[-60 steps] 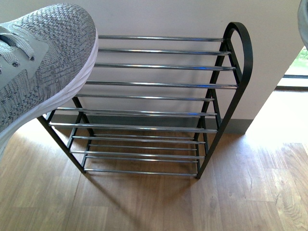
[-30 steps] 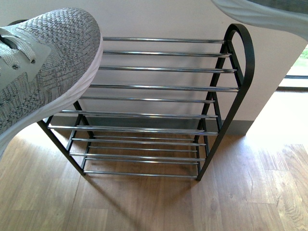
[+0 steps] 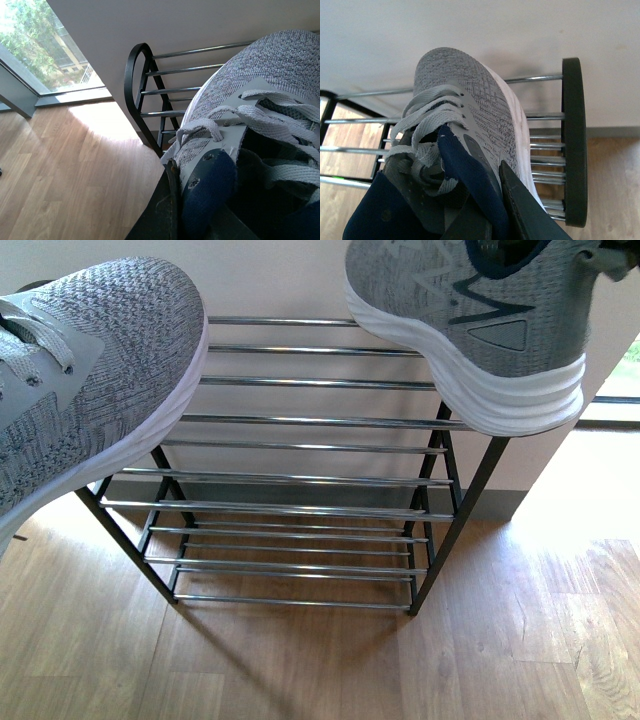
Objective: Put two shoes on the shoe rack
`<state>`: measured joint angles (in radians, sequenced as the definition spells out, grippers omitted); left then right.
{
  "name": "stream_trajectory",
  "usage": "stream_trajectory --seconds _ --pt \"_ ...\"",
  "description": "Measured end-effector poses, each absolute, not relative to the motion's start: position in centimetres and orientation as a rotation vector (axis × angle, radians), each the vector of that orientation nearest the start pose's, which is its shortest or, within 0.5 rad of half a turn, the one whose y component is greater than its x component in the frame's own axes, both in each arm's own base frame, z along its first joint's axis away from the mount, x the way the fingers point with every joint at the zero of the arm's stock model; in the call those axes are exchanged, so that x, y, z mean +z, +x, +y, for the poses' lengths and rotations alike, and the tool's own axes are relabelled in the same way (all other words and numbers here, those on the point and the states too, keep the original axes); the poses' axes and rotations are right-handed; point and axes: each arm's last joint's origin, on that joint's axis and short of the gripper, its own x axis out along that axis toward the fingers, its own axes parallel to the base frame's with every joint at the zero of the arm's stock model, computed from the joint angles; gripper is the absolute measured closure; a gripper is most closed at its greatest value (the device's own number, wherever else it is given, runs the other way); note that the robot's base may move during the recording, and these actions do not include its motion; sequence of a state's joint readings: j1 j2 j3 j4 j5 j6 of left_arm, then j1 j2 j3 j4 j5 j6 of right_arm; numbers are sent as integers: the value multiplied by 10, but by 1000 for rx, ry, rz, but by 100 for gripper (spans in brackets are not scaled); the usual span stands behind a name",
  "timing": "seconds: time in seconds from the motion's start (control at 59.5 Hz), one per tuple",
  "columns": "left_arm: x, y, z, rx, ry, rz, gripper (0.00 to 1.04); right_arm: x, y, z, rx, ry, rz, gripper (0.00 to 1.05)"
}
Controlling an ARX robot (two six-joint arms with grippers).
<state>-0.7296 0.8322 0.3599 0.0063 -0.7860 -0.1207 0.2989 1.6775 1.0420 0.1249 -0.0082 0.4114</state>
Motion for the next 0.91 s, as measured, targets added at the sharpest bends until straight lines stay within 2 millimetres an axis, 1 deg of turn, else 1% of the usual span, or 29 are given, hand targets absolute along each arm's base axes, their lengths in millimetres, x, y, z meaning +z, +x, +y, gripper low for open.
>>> stream_trajectory --seconds 0.118,0.235,0.454,0.588,0.672,0.689,0.739,0.773,0.84,0.907 --pt "201 138 -96 76 201 334 103 203 368 107 79 456 596 103" --pt "201 138 -96 76 201 334 103 193 382 106 9 517 558 103" --pt "201 138 -96 76 201 334 103 173 388 102 -54 534 606 103" --pt "201 138 -96 76 201 334 103 168 387 100 -86 544 641 103" --pt "201 138 -96 76 201 334 103 169 387 100 -73 547 641 86" --pt "201 138 -96 76 201 334 103 171 386 99 -62 553 642 81" --pt "201 138 -96 76 201 334 103 176 384 95 -45 578 654 70" --pt "201 138 -96 76 201 334 103 184 381 91 -19 615 663 63" --pt "201 138 -96 76 201 334 103 197 374 85 14 665 660 54" --pt "201 138 -96 76 201 334 103 220 360 71 67 721 671 42"
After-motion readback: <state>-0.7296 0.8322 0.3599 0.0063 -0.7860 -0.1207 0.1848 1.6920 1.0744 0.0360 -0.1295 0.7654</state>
